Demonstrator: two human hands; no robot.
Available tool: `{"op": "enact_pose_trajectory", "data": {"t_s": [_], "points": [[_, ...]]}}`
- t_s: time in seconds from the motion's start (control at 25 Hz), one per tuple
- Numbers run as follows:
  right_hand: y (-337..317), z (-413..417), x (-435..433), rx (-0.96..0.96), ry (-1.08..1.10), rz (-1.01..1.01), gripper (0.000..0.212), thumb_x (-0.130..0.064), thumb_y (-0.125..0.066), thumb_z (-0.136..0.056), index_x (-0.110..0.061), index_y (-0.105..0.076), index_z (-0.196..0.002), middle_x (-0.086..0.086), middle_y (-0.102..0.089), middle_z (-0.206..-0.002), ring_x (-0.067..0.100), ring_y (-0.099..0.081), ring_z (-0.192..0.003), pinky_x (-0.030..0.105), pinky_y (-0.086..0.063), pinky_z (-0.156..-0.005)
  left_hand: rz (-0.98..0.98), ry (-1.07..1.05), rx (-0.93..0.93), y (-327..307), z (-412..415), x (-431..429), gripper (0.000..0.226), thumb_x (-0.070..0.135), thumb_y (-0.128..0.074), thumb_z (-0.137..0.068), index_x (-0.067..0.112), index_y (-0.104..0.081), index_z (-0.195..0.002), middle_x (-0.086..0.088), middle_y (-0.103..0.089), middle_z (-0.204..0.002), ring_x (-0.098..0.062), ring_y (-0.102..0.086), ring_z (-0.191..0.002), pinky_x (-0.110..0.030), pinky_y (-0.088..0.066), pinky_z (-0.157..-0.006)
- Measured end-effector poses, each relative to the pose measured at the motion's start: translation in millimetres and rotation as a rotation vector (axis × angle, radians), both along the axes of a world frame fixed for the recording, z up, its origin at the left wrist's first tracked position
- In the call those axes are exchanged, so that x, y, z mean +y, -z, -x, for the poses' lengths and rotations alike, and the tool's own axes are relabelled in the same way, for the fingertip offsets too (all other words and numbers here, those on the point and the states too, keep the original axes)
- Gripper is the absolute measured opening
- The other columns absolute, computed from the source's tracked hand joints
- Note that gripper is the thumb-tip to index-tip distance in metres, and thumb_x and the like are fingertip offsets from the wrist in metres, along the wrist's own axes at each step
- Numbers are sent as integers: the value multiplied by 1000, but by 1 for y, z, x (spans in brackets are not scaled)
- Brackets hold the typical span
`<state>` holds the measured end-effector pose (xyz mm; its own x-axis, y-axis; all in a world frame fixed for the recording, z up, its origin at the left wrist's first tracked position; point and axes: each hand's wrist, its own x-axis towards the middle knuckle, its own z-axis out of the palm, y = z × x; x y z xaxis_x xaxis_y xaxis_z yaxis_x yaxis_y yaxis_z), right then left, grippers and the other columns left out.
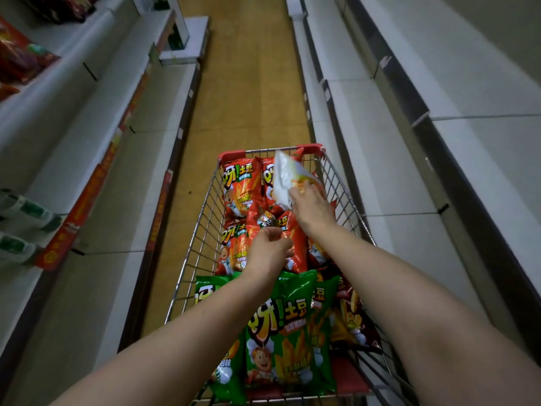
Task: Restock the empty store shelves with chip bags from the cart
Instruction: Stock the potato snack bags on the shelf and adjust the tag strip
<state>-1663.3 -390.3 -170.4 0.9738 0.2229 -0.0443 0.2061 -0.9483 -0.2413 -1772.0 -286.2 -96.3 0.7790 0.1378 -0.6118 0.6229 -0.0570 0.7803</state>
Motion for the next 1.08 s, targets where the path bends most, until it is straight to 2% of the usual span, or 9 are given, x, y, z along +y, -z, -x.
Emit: {"op": "enact_pose_trajectory", "data": {"t_s": [0.12,0.24,0.36,0.52,0.6,0.72,0.84,0.92,1.08], "points": [[-24,44,-3,-16,-24,-122,25,-12,-39,-95,-11,-48,-119,19,-41,-134,33,-45,-120,34,-42,-81,32,-2,-9,-15,19,10,39,2,-55,-88,5,-44,-125,-14,-58,-100,-15,-55,-70,-24,-42,-57],[-75,80,-7,-67,189,-594,22,-6,-43,-95,-5,-56,-113,17,-60,-105,25,-56,-89,27,-32,-57,14,9,-84,-36,35,33,48,12,-60,-89,8,-39,-132,-13,-60,-109,-24,-60,-92,-30,-47,-75],[-141,116,-6,-172,208,-933,18,-3,-49,-93,-12,-59,-106,-1,-60,-90,10,-56,-82,19,-41,-64,11,67,-196,-58,48,58,77,32,-70,-83,14,-27,-143,-9,-46,-138,-28,-48,-124,-44,-38,-106],[-214,164,-8,-189,122,-1265,13,-7,-54,-90,-20,-56,-91,-6,-61,-87,3,-58,-81,23,-49,-76,-18,175,-376,-97,68,86,123,70,-80,-42,37,-22,-145,-5,-35,-147,-25,-44,-130,-49,-39,-107],[-243,188,-10,-158,112,-1392,7,-16,-53,-87,-17,-54,-93,-8,-66,-84,6,-61,-78,23,-53,-70,53,300,-427,-119,77,95,116,53,-86,-52,36,-19,-146,2,-43,-139,-21,-50,-124,-40,-48,-99],[-274,223,-9,-179,188,-1401,10,-13,-44,-95,-16,-54,-97,-4,-66,-86,8,-63,-74,24,-52,-59,207,569,-404,-152,96,98,82,20,-77,-69,21,-35,-140,3,-60,-115,-19,-66,-98,-27,-58,-75],[-301,253,-7,-143,261,-1426,31,-30,-52,-92,-9,-51,-113,15,-62,-108,23,-62,-90,38,-52,-73,216,663,-450,-178,119,90,59,23,-77,-69,23,-47,-119,6,-65,-102,-9,-65,-89,-17,-54,-71],[-324,275,-3,-139,317,-1392,51,-45,-60,-82,-7,-52,-115,15,-65,-108,27,-64,-93,42,-52,-77,255,692,-504,-192,134,84,72,29,-80,-61,27,-44,-123,5,-65,-106,-10,-64,-93,-19,-53,-74],[-369,315,-3,-384,474,-1289,15,-28,-58,-90,-14,-58,-92,2,-69,-79,11,-67,-65,25,-52,-54,343,802,-533,-224,158,71,82,34,-82,-54,26,-41,-125,0,-64,-110,-17,-64,-97,-26,-52,-78]]}}
